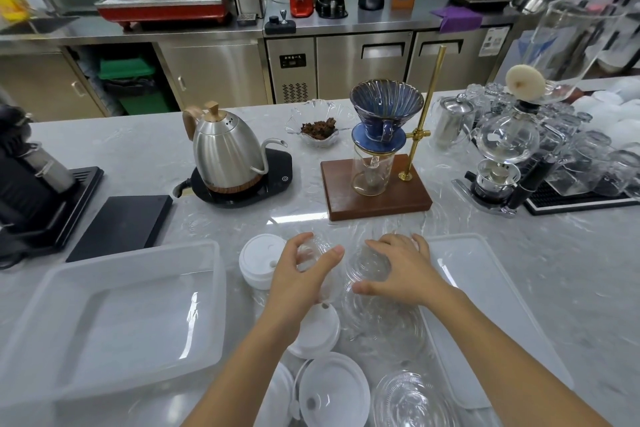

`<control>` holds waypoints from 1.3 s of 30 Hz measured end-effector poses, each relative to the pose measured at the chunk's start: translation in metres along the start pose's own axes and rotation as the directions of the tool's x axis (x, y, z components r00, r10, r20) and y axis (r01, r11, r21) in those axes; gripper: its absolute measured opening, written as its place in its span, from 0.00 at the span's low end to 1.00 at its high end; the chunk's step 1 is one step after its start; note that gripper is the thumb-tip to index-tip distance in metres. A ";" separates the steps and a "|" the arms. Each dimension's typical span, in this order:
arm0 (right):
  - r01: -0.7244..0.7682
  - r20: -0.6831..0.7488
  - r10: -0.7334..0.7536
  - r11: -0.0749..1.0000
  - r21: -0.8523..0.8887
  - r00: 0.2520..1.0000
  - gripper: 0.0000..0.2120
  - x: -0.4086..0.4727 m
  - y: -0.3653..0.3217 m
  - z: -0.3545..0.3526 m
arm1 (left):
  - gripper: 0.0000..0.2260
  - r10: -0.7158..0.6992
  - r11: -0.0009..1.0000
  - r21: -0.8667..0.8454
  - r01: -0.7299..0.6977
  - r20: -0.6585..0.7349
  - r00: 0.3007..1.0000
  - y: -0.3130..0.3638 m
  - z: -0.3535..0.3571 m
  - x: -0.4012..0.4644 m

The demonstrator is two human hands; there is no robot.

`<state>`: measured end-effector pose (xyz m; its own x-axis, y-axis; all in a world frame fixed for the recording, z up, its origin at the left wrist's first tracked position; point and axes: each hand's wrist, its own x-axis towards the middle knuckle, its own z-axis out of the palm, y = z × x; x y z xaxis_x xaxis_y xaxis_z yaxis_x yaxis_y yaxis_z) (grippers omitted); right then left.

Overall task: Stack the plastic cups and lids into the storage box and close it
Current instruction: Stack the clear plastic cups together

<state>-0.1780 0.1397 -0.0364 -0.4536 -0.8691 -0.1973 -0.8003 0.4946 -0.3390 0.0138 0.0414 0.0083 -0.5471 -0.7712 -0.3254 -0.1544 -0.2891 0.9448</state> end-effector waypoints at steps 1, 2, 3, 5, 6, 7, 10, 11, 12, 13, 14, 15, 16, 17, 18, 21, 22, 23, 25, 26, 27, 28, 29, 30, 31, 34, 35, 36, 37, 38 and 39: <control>0.010 0.003 -0.010 1.000 -0.017 1.000 0.52 0.000 0.000 0.000 | 0.26 0.000 1.000 -0.001 0.000 0.001 1.000 0.000 0.000 0.000; 0.016 0.000 -0.016 1.000 -0.027 1.000 0.52 0.000 -0.001 0.001 | 0.26 -0.001 1.000 0.000 0.001 0.002 1.000 0.000 0.001 -0.001; 0.020 -0.008 -0.020 0.999 -0.029 1.000 0.50 -0.001 -0.003 0.001 | 0.25 -0.002 1.000 0.000 0.002 0.004 1.000 0.000 0.001 -0.001; 0.022 -0.020 -0.022 1.000 -0.013 1.000 0.48 -0.001 -0.005 0.001 | 0.25 -0.008 1.000 0.000 0.008 0.008 1.000 0.000 0.002 -0.001; 0.022 -0.021 -0.022 1.000 0.000 1.000 0.46 -0.002 -0.007 0.001 | 0.25 -0.011 1.000 0.001 0.011 0.008 1.000 0.000 0.002 -0.002; 0.020 -0.019 -0.020 1.000 0.016 1.000 0.45 -0.002 -0.008 0.001 | 0.25 -0.014 1.000 0.004 0.014 0.008 1.000 0.000 0.002 -0.002; 0.012 -0.029 -0.010 0.997 0.082 1.000 0.43 -0.003 -0.013 -0.001 | 0.26 -0.016 1.000 0.006 0.016 0.009 1.000 0.000 0.002 -0.002; 0.015 -0.043 -0.011 0.994 0.109 0.999 0.43 -0.003 -0.014 -0.002 | 0.26 -0.016 1.000 0.006 0.016 0.010 1.000 0.001 0.002 -0.003; 0.026 -0.061 -0.018 0.990 0.139 0.998 0.43 -0.004 -0.015 -0.003 | 0.26 -0.018 1.000 0.004 0.017 0.009 1.000 0.001 0.002 -0.003; 0.044 -0.076 -0.031 0.983 0.176 0.997 0.43 -0.006 -0.016 -0.006 | 0.26 -0.020 1.000 0.000 0.020 0.008 1.000 0.002 0.002 -0.003; 0.067 -0.087 -0.049 0.973 0.222 0.995 0.43 -0.008 -0.018 -0.009 | 0.26 -0.025 1.000 -0.002 0.025 0.007 1.000 0.002 0.002 -0.002; 0.095 -0.096 -0.071 0.959 0.268 0.993 0.43 -0.010 -0.020 -0.011 | 0.26 -0.031 1.000 -0.002 0.031 0.007 1.000 0.003 0.002 -0.002; 0.127 -0.108 -0.098 0.944 0.303 0.989 0.42 -0.013 -0.022 -0.014 | 0.25 -0.036 0.999 -0.003 0.036 0.011 0.999 0.004 0.002 -0.002; 0.160 -0.123 -0.126 0.932 0.326 0.984 0.42 -0.016 -0.024 -0.016 | 0.25 -0.040 0.999 -0.005 0.040 0.018 0.999 0.004 0.002 -0.001; 0.191 -0.138 -0.153 0.921 0.339 0.979 0.41 -0.019 -0.026 -0.018 | 0.25 -0.044 0.999 -0.006 0.044 0.027 0.999 0.005 0.002 -0.001; 0.264 -0.151 -0.225 0.902 0.341 0.963 0.41 -0.027 -0.032 -0.023 | 0.27 -0.059 0.998 0.000 0.059 0.079 0.995 0.007 0.002 -0.002; 0.285 -0.143 -0.252 0.903 0.322 0.957 0.42 -0.029 -0.034 -0.024 | 0.28 -0.065 0.998 -0.003 0.066 0.102 0.993 0.007 0.002 -0.002; 0.303 -0.130 -0.277 0.907 0.292 0.952 0.42 -0.031 -0.035 -0.024 | 0.30 -0.072 0.997 -0.008 0.074 0.122 0.990 0.007 0.002 -0.003; 0.321 -0.106 -0.304 0.918 0.234 0.947 0.44 -0.034 -0.038 -0.024 | 0.31 -0.086 0.996 -0.012 0.089 0.150 0.985 0.006 0.003 -0.004; 0.323 -0.098 -0.309 0.922 0.214 0.946 0.45 -0.035 -0.039 -0.024 | 0.31 -0.087 0.996 -0.009 0.090 0.158 0.984 0.006 0.004 -0.005; 0.323 -0.090 -0.311 0.925 0.201 0.946 0.46 -0.036 -0.040 -0.024 | 0.30 -0.085 0.996 -0.002 0.086 0.161 0.983 0.006 0.005 -0.006; 0.323 -0.078 -0.313 0.926 0.198 0.946 0.48 -0.037 -0.042 -0.025 | 0.29 -0.082 0.997 0.008 0.082 0.161 0.984 0.007 0.006 -0.007; 0.328 -0.063 -0.322 0.922 0.206 0.945 0.50 -0.039 -0.044 -0.027 | 0.28 -0.083 0.997 0.016 0.082 0.159 0.984 0.007 0.006 -0.008; 0.340 -0.051 -0.337 0.912 0.230 0.940 0.52 -0.041 -0.046 -0.029 | 0.28 -0.085 0.996 0.018 0.083 0.158 0.984 0.007 0.007 -0.008; 0.354 -0.040 -0.356 0.897 0.266 0.934 0.54 -0.042 -0.048 -0.032 | 0.28 -0.087 0.996 0.014 0.086 0.157 0.984 0.007 0.007 -0.009; 0.344 -0.012 -0.377 0.831 0.438 0.926 0.54 -0.048 -0.054 -0.037 | 0.32 -0.086 0.996 0.000 0.087 0.171 0.982 0.009 0.009 -0.013; 0.330 -0.020 -0.375 0.788 0.519 0.927 0.52 -0.050 -0.056 -0.038 | 0.32 -0.084 0.996 -0.003 0.086 0.177 0.981 0.009 0.009 -0.014; 0.315 -0.039 -0.367 0.733 0.603 0.929 0.51 -0.051 -0.058 -0.039 | 0.31 -0.089 0.995 -0.016 0.094 0.183 0.979 0.009 0.010 -0.015; 0.305 -0.067 -0.356 0.670 0.677 0.932 0.49 -0.052 -0.058 -0.038 | 0.30 -0.103 0.993 -0.042 0.113 0.191 0.976 0.009 0.011 -0.015; 0.300 -0.100 -0.344 0.602 0.740 0.934 0.48 -0.053 -0.058 -0.037 | 0.29 -0.120 0.987 -0.078 0.138 0.201 0.972 0.008 0.011 -0.015; 0.294 -0.129 -0.326 0.533 0.794 0.937 0.45 -0.053 -0.059 -0.035 | 0.29 -0.132 0.981 -0.111 0.158 0.207 0.969 0.008 0.012 -0.015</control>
<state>-0.1209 0.1564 0.0265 -0.2144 -0.9758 0.0440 -0.2485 0.0109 -0.9686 0.0107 0.0573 0.0214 -0.6805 -0.5916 -0.4323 -0.1461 -0.4686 0.8713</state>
